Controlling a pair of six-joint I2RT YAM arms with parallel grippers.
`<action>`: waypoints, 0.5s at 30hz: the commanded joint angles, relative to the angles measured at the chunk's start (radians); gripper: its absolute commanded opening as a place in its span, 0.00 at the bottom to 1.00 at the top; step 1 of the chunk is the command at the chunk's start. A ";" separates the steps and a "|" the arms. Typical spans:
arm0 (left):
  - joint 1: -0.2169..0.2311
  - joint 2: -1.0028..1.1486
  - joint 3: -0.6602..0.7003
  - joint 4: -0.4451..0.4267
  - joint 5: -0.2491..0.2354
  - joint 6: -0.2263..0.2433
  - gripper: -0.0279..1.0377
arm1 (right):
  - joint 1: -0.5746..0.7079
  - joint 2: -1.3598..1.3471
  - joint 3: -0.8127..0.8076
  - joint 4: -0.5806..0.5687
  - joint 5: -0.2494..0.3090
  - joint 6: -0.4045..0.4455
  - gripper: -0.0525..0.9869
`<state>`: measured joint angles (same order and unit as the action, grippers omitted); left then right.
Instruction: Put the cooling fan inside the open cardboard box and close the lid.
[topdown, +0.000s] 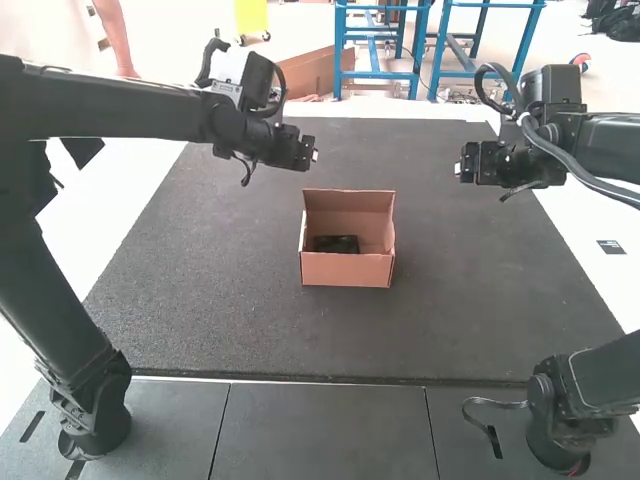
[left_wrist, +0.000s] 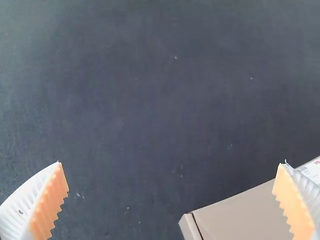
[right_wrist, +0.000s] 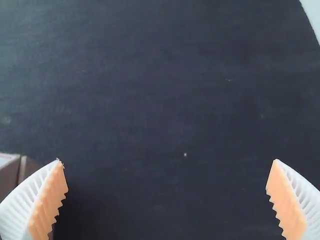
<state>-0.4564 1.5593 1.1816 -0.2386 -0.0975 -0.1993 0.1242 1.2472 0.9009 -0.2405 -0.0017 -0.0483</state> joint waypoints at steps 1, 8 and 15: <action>-0.010 0.012 0.026 -0.007 0.025 0.009 0.94 | -0.014 -0.008 0.029 0.001 -0.040 0.004 0.93; -0.031 0.018 -0.016 -0.021 0.035 0.009 0.94 | -0.014 0.003 0.032 -0.005 -0.044 0.007 0.93; -0.053 0.015 -0.068 -0.045 0.050 0.009 0.94 | -0.014 0.003 0.032 -0.023 -0.052 0.007 0.93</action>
<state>-0.4988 1.5829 1.1240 -0.2832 -0.0647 -0.1989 0.1230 1.2491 0.9009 -0.2638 -0.0383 -0.0456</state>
